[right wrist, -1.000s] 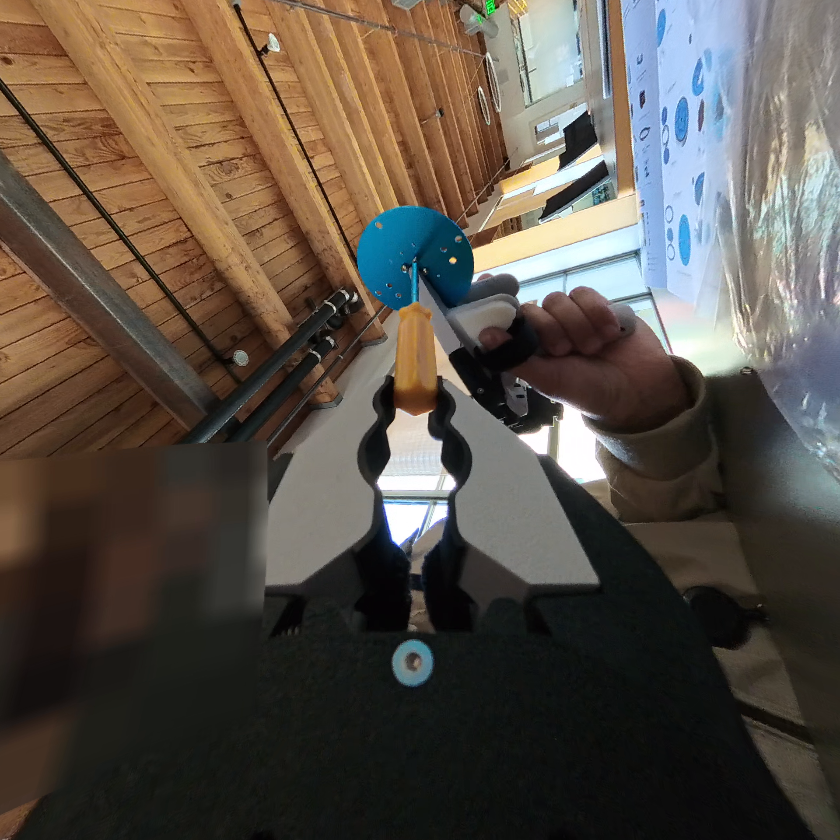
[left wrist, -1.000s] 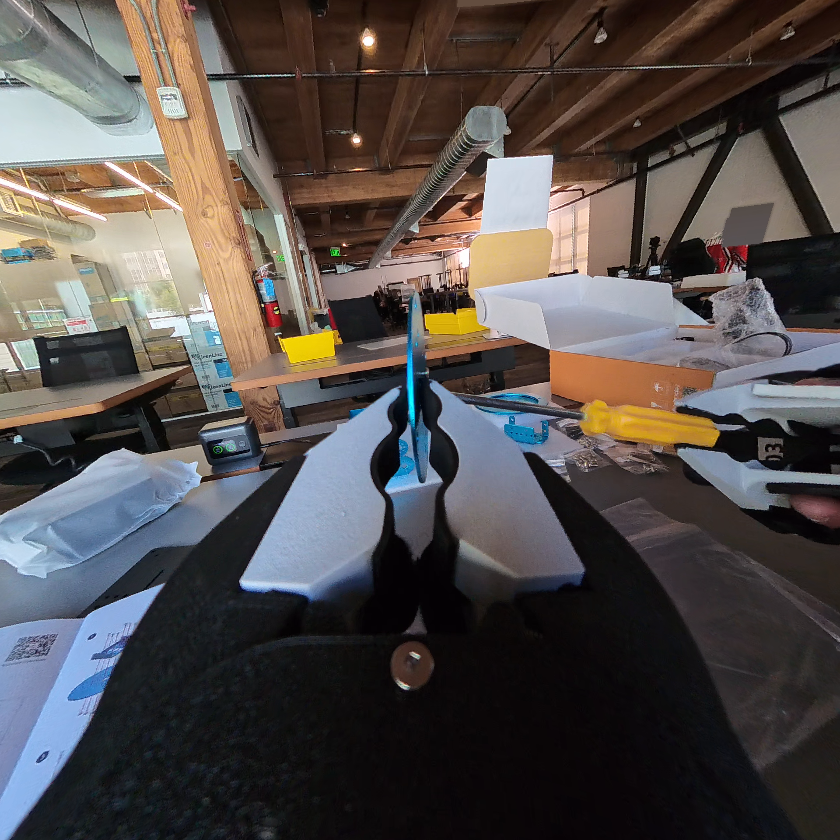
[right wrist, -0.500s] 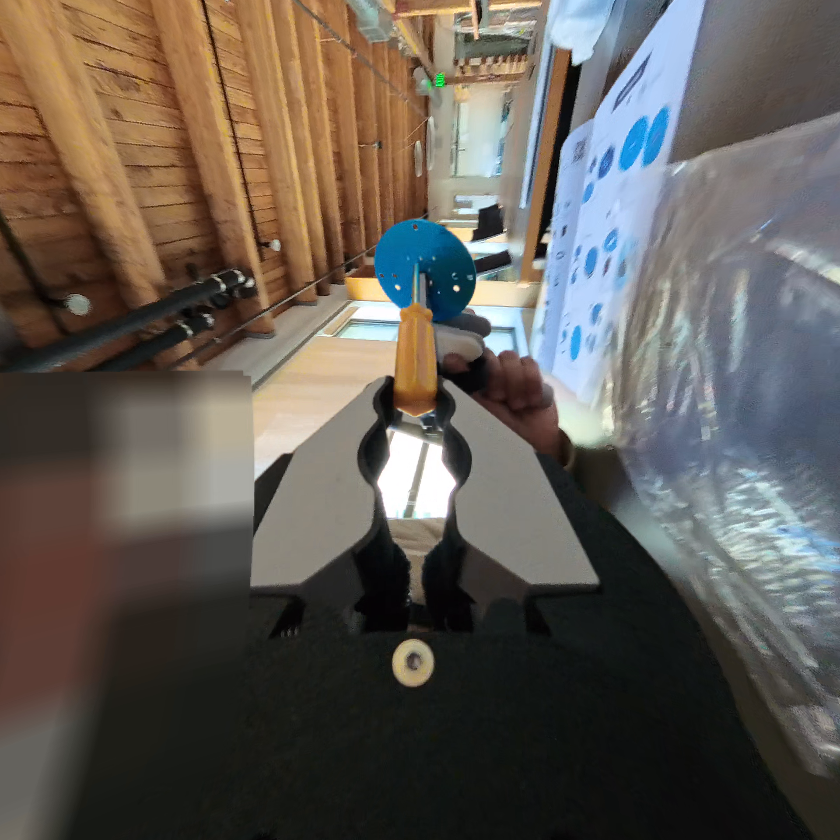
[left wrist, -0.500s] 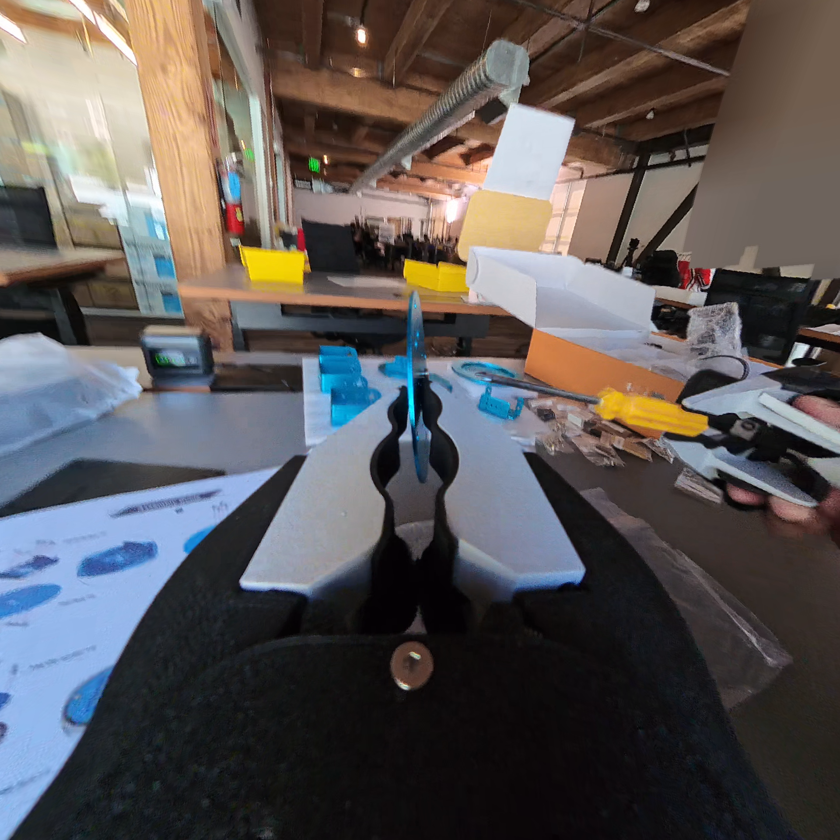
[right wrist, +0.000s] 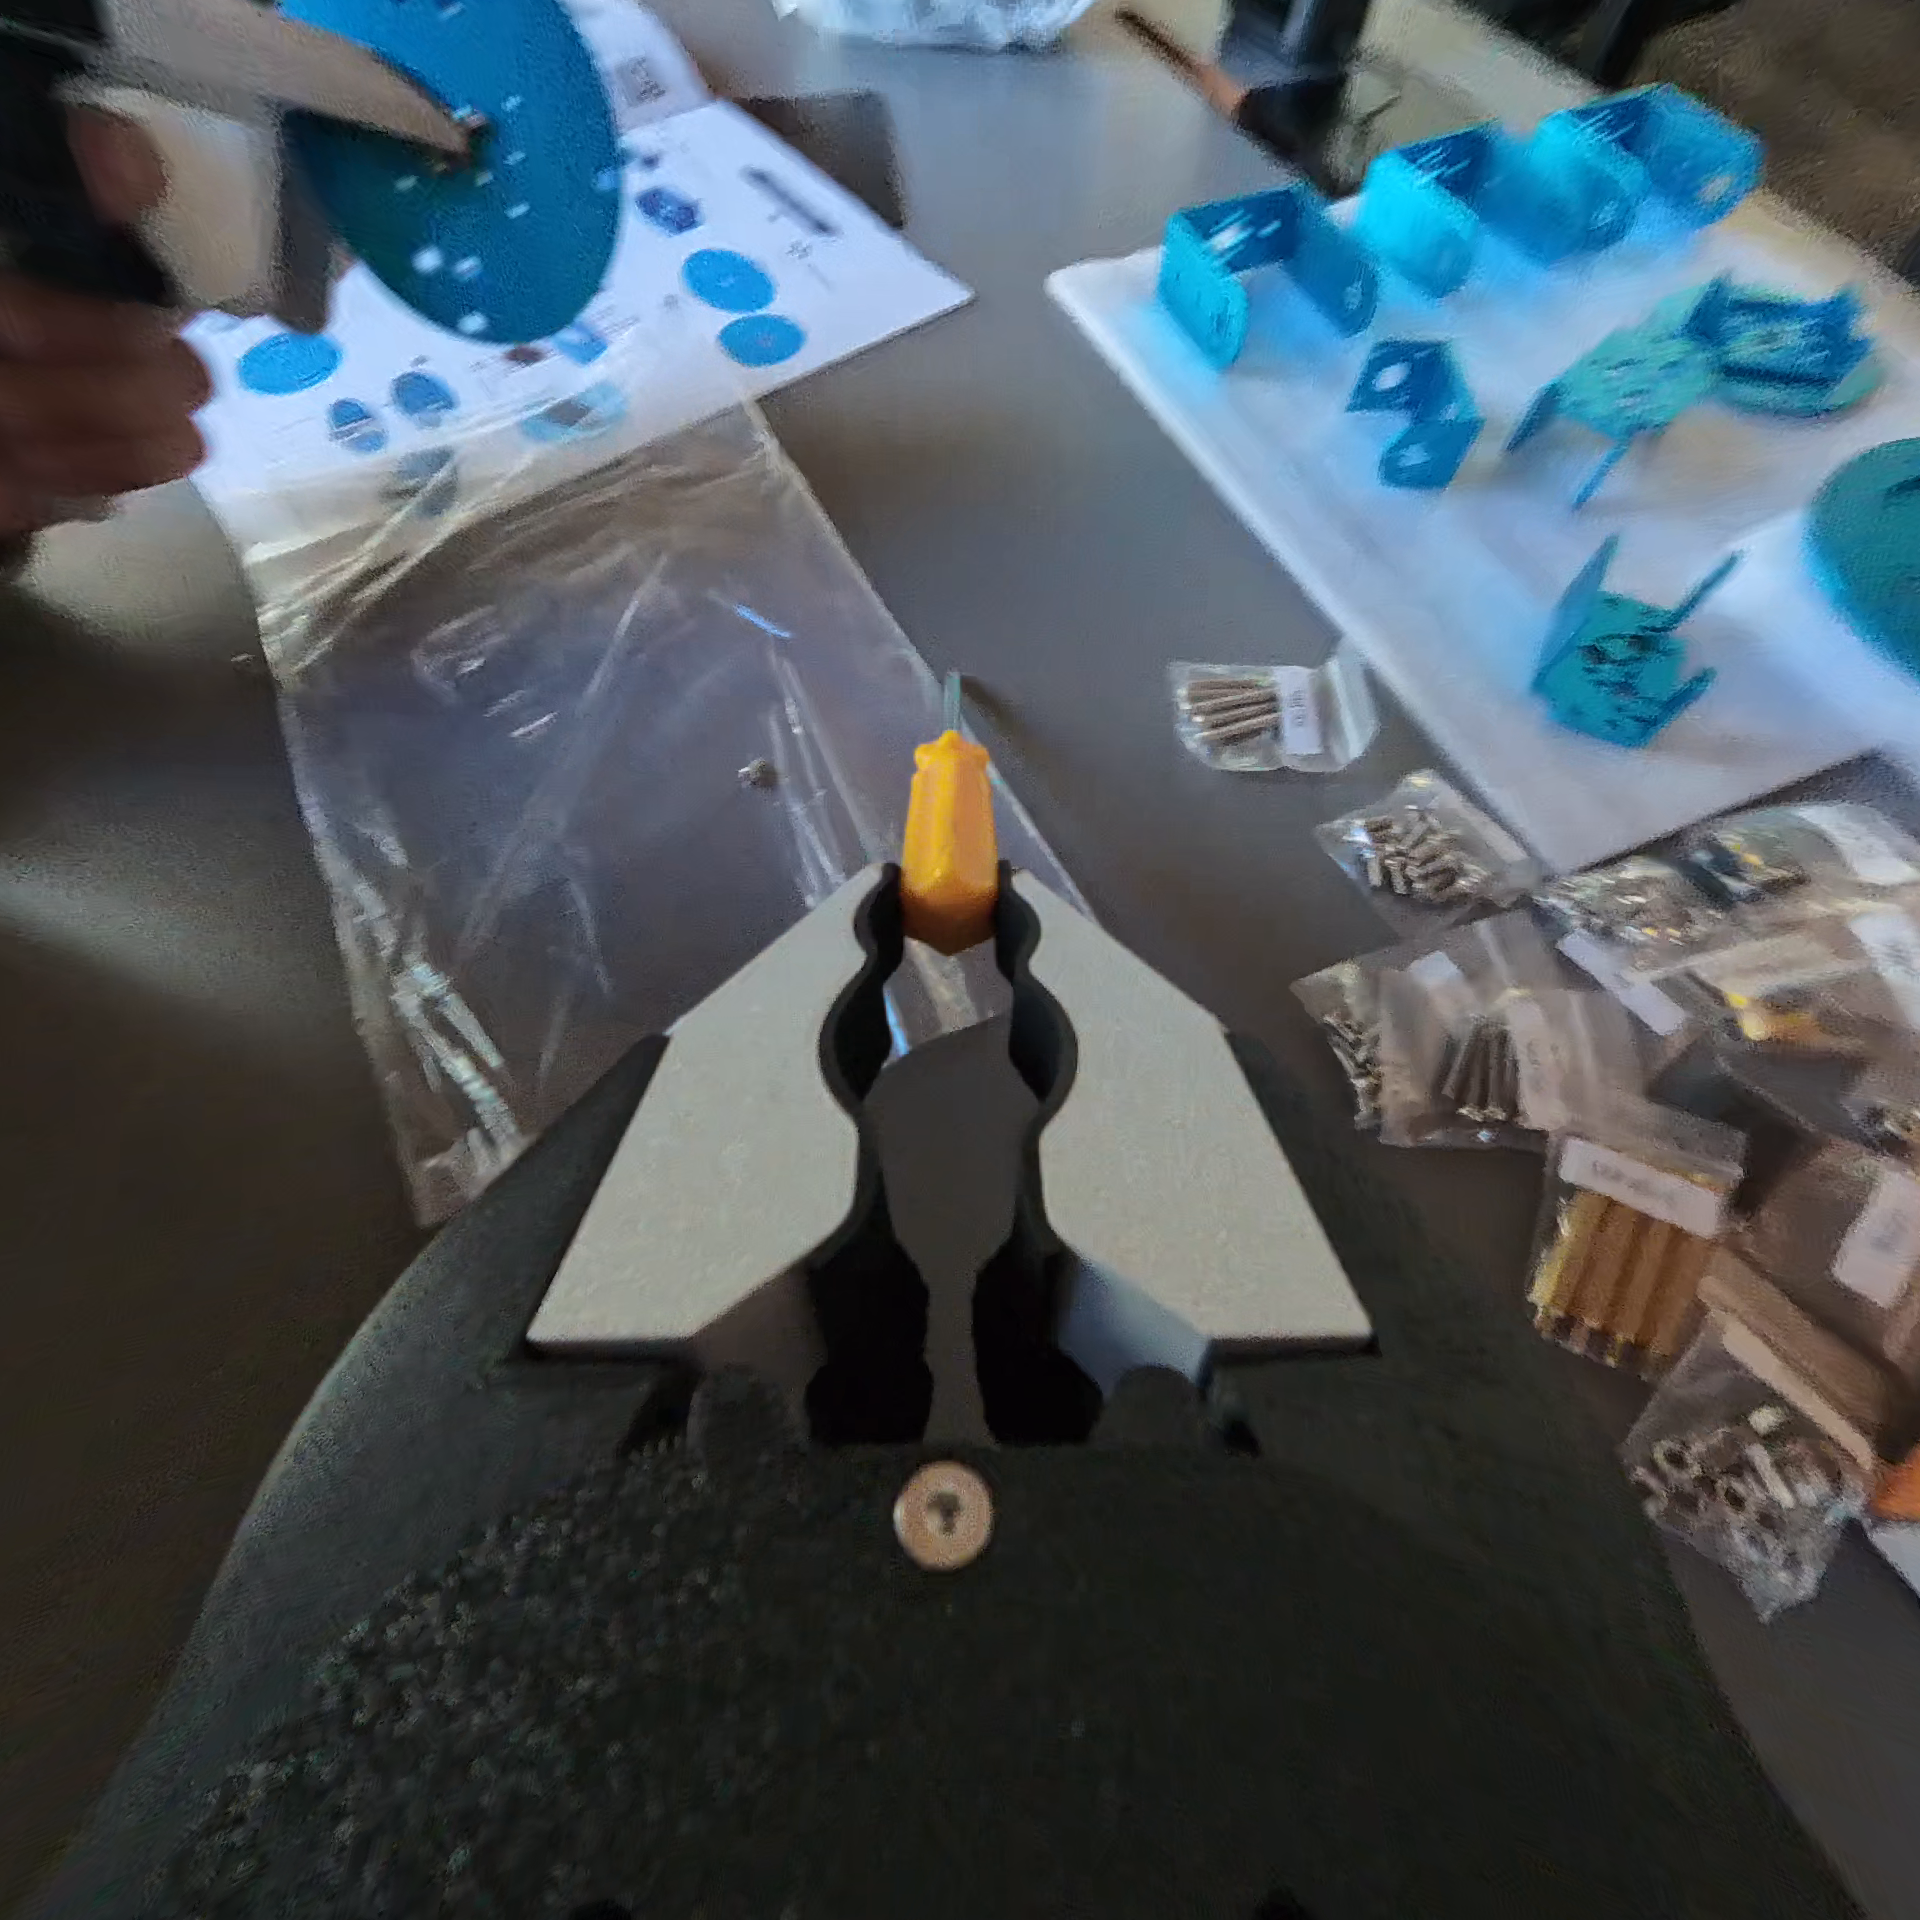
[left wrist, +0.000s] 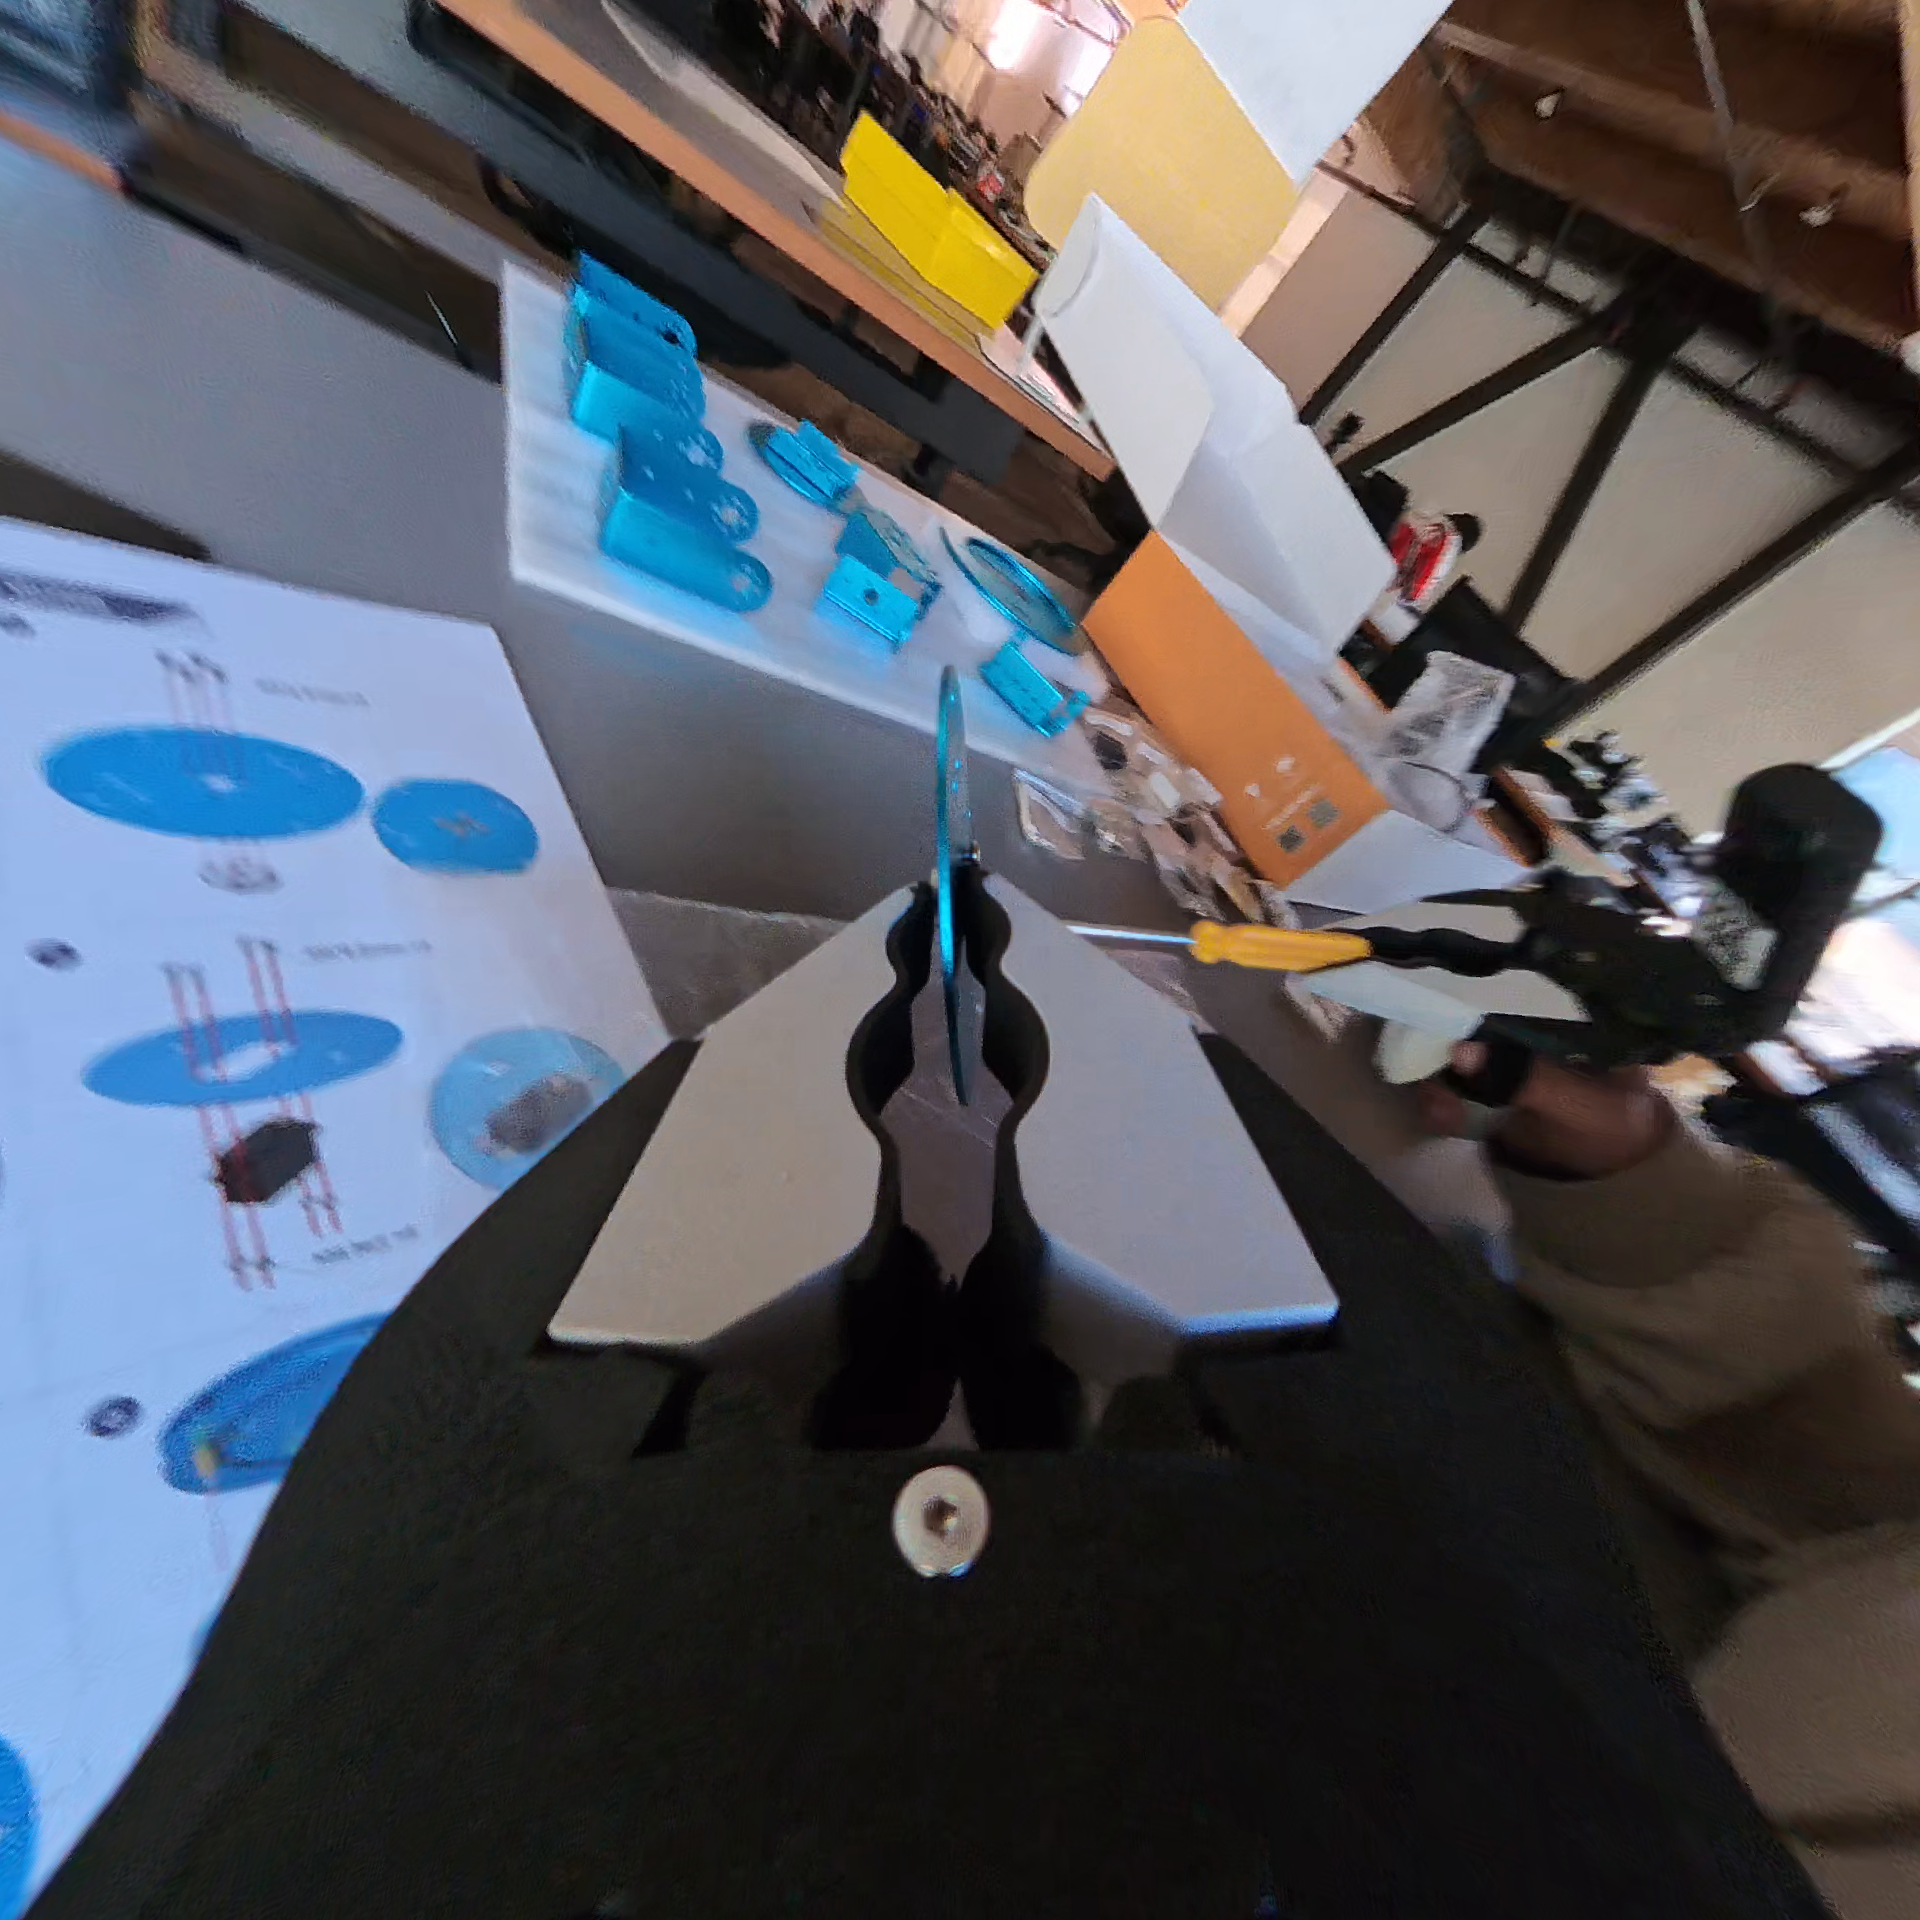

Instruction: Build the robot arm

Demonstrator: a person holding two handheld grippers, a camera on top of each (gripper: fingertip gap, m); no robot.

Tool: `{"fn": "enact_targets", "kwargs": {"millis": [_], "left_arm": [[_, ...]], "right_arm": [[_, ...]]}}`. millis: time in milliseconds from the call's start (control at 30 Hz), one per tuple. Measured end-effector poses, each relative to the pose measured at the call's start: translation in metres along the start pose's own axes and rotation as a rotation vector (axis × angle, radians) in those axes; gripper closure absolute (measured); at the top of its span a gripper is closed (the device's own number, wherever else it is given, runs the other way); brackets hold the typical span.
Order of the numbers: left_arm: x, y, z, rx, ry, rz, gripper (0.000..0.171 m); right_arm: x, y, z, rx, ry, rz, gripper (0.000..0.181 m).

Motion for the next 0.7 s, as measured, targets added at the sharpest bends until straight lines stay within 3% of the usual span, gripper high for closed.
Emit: {"fn": "enact_targets", "kwargs": {"millis": [267, 400, 500, 633, 700], "left_arm": [[-0.024, 0.011, -0.001, -0.173, 0.279, -0.063, 0.166], [-0.031, 0.02, 0.001, -0.119, 0.244, -0.045, 0.166], [-0.032, 0.03, 0.0, -0.074, 0.196, -0.036, 0.166], [-0.03, 0.049, -0.011, -0.049, 0.159, -0.033, 0.166], [-0.029, 0.06, -0.022, -0.033, 0.166, -0.036, 0.166]], "right_arm": [[-0.027, -0.02, 0.001, 0.029, -0.04, -0.256, 0.164], [-0.026, -0.02, -0.002, 0.004, -0.018, -0.259, 0.164], [-0.022, -0.016, -0.003, -0.042, 0.029, -0.265, 0.142], [0.003, 0.0, -0.011, -0.109, 0.093, -0.154, 0.141], [0.016, -0.005, -0.026, -0.051, 0.136, -0.074, 0.141]]}}
Point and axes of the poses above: each gripper's, where its closed fingertips meet, y back along the fingers, x out of its top, z = x × y across the jaws, the point moved 10 cm from there along y, back along the fingers, and after that the axes turned 2 degrees about x, right-handed, at the moved point
